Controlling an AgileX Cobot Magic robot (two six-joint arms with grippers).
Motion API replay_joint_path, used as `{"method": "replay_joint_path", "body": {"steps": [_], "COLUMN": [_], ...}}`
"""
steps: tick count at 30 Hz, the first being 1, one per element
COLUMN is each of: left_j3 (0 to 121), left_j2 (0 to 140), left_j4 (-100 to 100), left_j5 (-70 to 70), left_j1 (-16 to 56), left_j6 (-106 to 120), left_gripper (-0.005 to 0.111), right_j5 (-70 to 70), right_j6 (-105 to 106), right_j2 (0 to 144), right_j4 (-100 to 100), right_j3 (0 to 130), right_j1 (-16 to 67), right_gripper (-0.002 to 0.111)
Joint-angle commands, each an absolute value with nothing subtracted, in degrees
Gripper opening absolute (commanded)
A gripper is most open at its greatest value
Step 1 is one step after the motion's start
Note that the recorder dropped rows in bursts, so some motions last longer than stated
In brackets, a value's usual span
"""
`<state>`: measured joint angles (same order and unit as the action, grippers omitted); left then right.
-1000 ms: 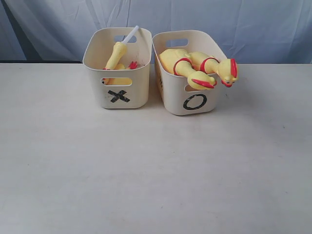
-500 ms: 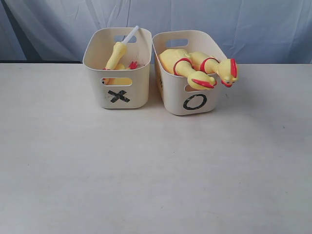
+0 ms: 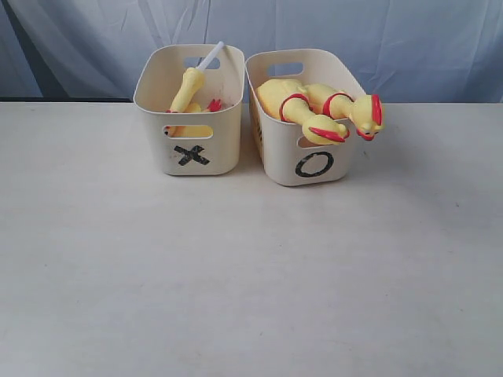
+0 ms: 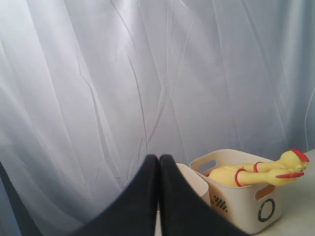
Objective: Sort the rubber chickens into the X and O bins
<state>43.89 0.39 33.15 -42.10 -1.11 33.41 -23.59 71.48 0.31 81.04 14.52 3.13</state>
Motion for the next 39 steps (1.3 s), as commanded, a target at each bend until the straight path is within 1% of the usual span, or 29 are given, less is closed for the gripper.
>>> {"method": "replay_joint_path", "body": {"steps": [1,18,21,27,29,34,39], "left_j3": [43.7,43.7,43.7,43.7,43.7,43.1,39.9], "left_j2": [0.0,0.0,0.0,0.0,0.0,0.0,0.0], "left_j4": [34.2,34.2,34.2,34.2,34.2,34.1,30.1], "left_j5": [-42.3,-42.5,-42.5,-42.5,-42.5,-41.9,-36.2], "left_j1": [-1.1,-1.1,-1.1,-1.1,-1.1,-1.1,-1.1], "left_j6": [33.4,33.4,33.4,33.4,33.4,33.4,33.4], "left_gripper": [0.0,0.0,0.0,0.0,0.0,0.0,0.0], "right_j5": [-23.6,-23.4,-23.6,-23.6,-23.6,-23.4,-23.4], "right_j6": [71.8,71.8,71.8,71.8,71.8,71.8,71.8], "right_j2": [0.0,0.0,0.0,0.0,0.0,0.0,0.0], "right_j4": [81.2,80.2,70.6,31.9,22.6,15.4,10.8], "right_j3": [14.6,14.6,14.6,14.6,14.6,14.6,14.5], "right_j1": [2.8,1.8,1.1,0.7,0.7,0.7,0.7], "right_gripper": [0.0,0.0,0.0,0.0,0.0,0.0,0.0]}}
